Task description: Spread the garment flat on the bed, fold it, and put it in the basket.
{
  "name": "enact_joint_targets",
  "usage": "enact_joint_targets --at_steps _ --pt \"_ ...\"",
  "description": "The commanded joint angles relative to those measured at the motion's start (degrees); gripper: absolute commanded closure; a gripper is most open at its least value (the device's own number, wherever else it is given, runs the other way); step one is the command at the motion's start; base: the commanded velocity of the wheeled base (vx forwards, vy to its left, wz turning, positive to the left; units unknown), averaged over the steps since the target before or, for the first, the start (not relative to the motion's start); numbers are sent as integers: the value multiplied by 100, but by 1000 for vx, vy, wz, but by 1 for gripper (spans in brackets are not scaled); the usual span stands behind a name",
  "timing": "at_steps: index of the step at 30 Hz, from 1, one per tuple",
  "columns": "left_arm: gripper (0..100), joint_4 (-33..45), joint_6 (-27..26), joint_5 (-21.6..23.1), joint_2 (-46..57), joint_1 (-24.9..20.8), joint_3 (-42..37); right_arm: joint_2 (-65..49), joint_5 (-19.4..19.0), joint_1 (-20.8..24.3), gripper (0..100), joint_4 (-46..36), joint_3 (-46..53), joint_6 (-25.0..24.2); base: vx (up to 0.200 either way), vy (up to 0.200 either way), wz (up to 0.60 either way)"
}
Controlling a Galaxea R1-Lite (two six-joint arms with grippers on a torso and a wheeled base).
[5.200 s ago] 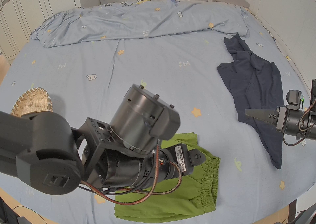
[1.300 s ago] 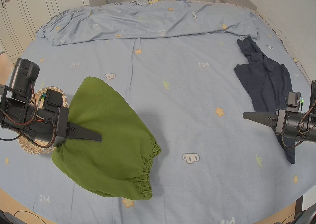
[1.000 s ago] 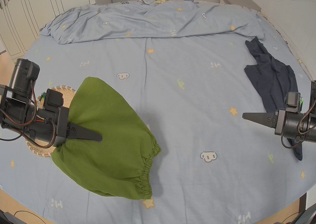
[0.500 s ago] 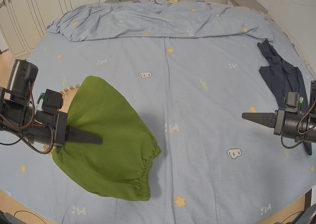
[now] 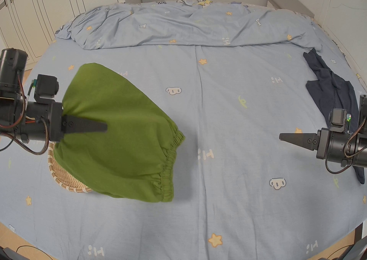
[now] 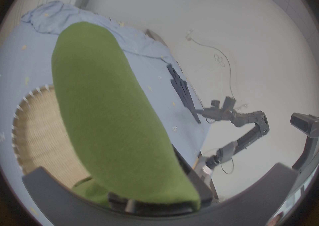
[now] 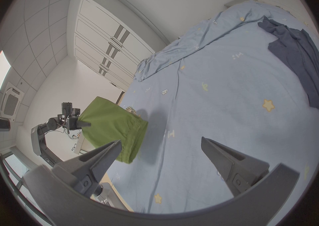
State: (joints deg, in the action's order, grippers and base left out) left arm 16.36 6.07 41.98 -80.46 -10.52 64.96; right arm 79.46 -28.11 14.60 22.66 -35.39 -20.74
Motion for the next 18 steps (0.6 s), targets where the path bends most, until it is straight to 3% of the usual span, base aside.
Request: enact_joint_targets --at_steps 1,2,10,18 --pt "100 -590 78 99 276 788 34 26 16 86 0 1 15 -1 0 0 0" --pt "100 -757 105 170 408 1078 8 26 16 95 0 1 23 -1 0 0 0" --pt "100 -1170 342 460 373 1720 -10 17 34 122 0 10 41 -1 0 0 0" --pt "100 -1759 456 469 -1244 2388 -467 -27 34 148 0 1 41 8 0 0 0"
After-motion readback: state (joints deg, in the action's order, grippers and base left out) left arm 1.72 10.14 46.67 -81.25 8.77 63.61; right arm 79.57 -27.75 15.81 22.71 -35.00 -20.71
